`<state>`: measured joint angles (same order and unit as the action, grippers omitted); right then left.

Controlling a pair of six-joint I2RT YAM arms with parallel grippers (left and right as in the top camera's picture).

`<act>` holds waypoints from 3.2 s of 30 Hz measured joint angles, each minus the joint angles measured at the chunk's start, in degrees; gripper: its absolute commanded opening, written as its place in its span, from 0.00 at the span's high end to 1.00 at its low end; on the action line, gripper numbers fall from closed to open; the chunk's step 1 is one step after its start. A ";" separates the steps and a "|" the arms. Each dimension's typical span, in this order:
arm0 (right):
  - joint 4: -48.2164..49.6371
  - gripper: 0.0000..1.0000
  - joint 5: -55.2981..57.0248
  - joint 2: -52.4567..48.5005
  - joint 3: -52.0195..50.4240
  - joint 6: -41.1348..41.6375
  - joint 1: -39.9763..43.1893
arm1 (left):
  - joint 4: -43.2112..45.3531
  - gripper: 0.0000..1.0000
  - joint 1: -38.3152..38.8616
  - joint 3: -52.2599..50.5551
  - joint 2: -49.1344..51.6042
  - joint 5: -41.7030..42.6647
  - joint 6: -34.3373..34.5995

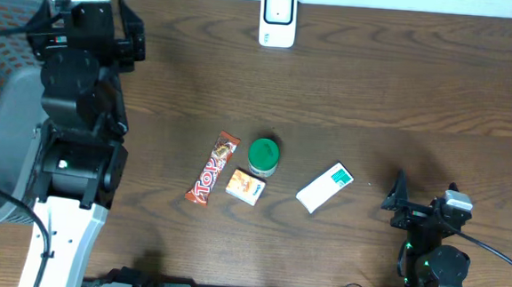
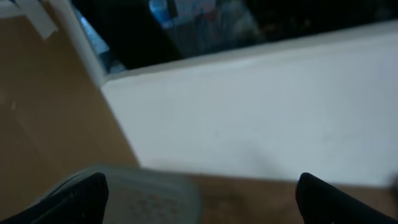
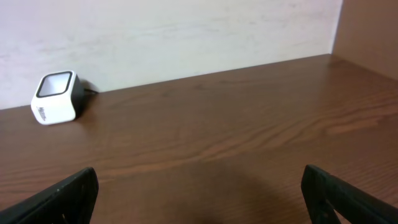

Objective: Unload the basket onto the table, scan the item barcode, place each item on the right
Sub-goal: 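Retract the left arm toward the basket and move the right arm in, then lower the right gripper onto the Panadol box and grasp it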

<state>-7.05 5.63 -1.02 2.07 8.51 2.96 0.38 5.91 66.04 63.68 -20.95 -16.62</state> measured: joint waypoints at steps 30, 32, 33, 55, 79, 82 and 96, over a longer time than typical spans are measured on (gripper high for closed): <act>-10.80 0.01 -18.47 -26.77 21.05 16.04 0.00 | -6.10 0.04 -17.86 -4.07 -2.91 16.61 -1.88; -16.72 0.01 -18.93 -31.43 27.89 13.92 0.00 | -4.87 0.04 -18.14 -5.35 -3.80 20.24 -1.88; -18.56 0.01 -18.99 -34.56 31.78 12.68 0.00 | -4.46 0.04 -18.14 -6.12 -4.48 22.34 -1.90; -30.77 0.01 -28.79 -47.58 53.79 7.28 0.00 | -1.60 0.04 -18.08 -7.52 -24.63 46.16 -1.16; -49.37 0.01 -53.13 -48.52 53.88 -4.15 0.00 | -0.20 0.04 -11.41 -7.54 -42.75 35.80 3.13; -50.93 0.01 -54.95 -48.52 53.88 -5.49 0.00 | -1.92 0.04 -11.41 -7.52 -45.51 34.01 3.17; -51.10 0.01 -50.16 -49.42 53.57 -6.36 0.00 | -1.57 0.04 -11.37 -7.56 -47.28 29.59 3.28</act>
<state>-58.15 -44.53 -50.43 55.64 2.15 2.96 -1.19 -5.45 58.48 16.40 8.64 -13.34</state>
